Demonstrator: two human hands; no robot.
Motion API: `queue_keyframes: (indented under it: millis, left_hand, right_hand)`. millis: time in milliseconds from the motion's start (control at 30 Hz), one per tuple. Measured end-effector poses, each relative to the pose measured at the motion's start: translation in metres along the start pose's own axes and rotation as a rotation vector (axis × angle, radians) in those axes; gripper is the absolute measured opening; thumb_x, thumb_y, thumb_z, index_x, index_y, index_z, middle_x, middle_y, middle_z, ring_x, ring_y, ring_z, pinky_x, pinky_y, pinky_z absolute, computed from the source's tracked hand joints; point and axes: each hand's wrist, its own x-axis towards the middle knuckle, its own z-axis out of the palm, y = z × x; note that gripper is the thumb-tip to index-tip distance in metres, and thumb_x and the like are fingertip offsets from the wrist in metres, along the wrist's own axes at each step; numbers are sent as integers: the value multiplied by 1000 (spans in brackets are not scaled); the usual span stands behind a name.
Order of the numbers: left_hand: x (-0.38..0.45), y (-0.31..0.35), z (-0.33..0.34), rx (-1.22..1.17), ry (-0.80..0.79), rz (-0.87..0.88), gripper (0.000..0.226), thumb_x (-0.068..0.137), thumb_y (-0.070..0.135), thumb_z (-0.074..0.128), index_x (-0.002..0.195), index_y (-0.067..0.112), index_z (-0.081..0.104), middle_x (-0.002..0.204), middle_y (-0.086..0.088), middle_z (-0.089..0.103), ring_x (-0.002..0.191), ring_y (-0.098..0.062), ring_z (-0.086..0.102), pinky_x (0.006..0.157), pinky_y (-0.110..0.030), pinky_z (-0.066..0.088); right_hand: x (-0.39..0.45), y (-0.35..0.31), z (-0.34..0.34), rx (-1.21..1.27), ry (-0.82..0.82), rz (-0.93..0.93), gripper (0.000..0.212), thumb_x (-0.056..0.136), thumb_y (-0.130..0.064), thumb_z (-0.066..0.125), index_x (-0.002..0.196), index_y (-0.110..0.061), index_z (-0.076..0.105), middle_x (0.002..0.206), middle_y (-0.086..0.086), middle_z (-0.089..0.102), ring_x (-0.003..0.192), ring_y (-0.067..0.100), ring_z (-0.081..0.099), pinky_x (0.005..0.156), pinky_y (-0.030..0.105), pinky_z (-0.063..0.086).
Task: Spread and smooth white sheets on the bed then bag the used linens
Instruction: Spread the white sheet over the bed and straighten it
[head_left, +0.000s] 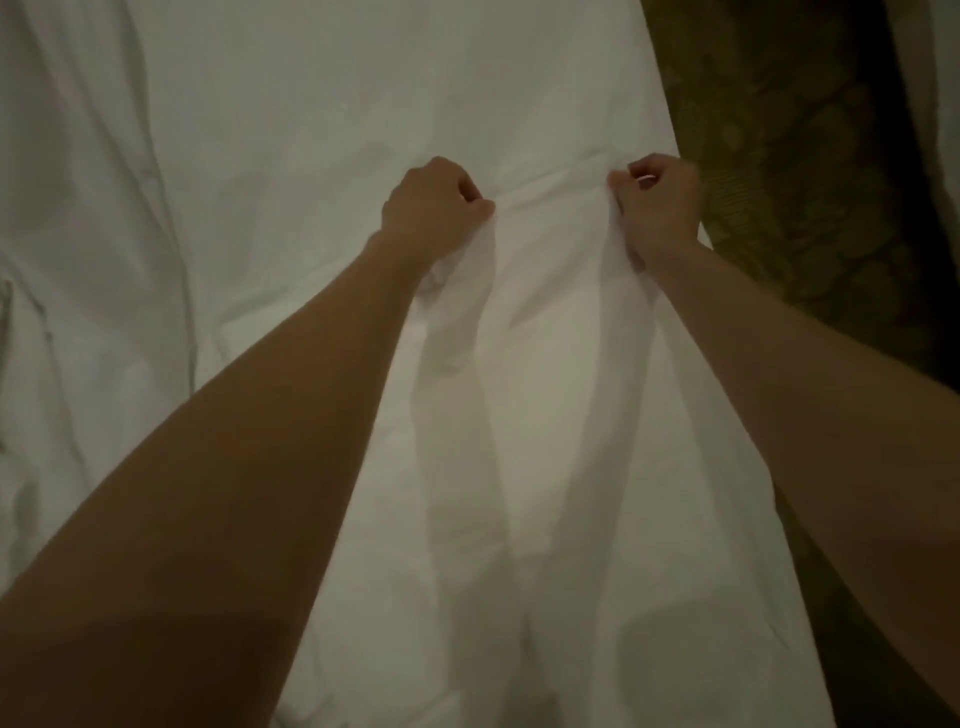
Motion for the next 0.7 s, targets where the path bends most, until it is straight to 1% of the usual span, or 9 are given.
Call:
queue_keyframes:
  millis: [100,200,300,367,400,467,533,600,700]
  left_hand:
    - [-17,-32,-15,-34,-53,24,26,89,38,66,102,17,71,95,-1,66,88,-13,59,78,-21,41]
    - [-46,-71,-36,-50,-64,-13,26,87,38,68,101,17,71,88,1,64,82,-12,57,71,-20,37]
    - [-71,-107,-55,-84,-69,-95,23,86,41,69,97,21,68,82,3,64,70,-8,55,63,-18,37]
    - [-84,-126,-66,-94,-67,-127,21,86,42,68,95,22,67,78,5,62,67,-4,52,62,-17,36]
    - [-89,-135,-70,-103,-60,-138,21,87,41,68,95,22,68,78,6,62,68,-5,53,63,-18,36]
    - [-98,-152,-78,-117,-44,-151,21,88,38,68,97,19,70,81,2,64,75,-11,56,65,-17,37]
    - [-106,-168,-82,-135,-32,-163,21,88,33,69,101,16,70,89,-2,65,87,-17,59,72,-19,40]
    - [-112,-182,-83,-121,-24,-172,27,89,27,68,110,10,69,96,-4,64,97,-21,60,85,-28,42]
    - [-117,-194,-86,21,-18,-152,29,92,25,64,113,6,67,106,-9,66,104,-26,59,98,-34,40]
  right_hand:
    - [-3,5,7,-5,16,-11,18,92,-22,59,105,-11,63,97,-1,59,84,8,54,69,13,40]
    - [-16,-6,12,-24,32,-41,29,91,-20,61,117,-12,52,113,-1,52,100,11,51,85,16,42]
    - [-43,-20,23,-117,113,-171,47,86,-19,66,128,-18,46,137,3,41,125,18,42,104,34,36]
    - [-61,-29,30,-186,113,-304,52,85,-19,66,132,-20,45,144,3,36,133,21,36,114,44,24]
    - [-70,-33,33,-204,72,-358,52,86,-18,64,134,-21,45,147,3,34,136,22,34,117,48,19]
    - [-86,-37,44,-231,-68,-461,48,89,-17,58,135,-21,46,149,4,34,140,22,30,116,54,15]
    - [-104,-40,58,-293,-219,-553,47,90,-17,54,136,-21,47,150,2,36,143,20,25,116,53,13]
    - [-122,-44,73,-371,-343,-619,45,92,-18,51,137,-22,47,149,-1,38,144,17,23,117,50,8]
    - [-145,-54,93,-407,-452,-686,38,96,-19,49,134,-19,51,144,-2,45,141,18,27,116,50,8]
